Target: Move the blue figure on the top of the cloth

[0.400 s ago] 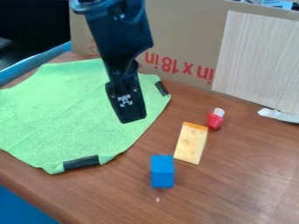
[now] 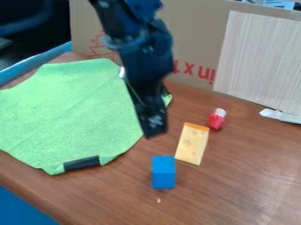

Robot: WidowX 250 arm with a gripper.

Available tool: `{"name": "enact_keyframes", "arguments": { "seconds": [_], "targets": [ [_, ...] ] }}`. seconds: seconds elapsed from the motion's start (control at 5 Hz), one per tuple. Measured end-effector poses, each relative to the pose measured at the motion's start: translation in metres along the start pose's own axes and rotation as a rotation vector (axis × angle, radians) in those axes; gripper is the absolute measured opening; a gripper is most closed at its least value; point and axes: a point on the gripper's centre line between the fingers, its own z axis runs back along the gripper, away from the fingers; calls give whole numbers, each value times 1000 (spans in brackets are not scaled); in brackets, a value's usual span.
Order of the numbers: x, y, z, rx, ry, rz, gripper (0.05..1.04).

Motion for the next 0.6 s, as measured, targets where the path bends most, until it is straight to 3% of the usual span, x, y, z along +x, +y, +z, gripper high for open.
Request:
{"name": "enact_keyframes", "arguments": {
  "seconds": [0.2,0.4,0.6],
  "targets": [
    [2,13,-22,33,46,82,999],
    [4,21,-34,-6,152,-31,999],
    [0,22,-41,-116,221,-114,999]
  ]
}}
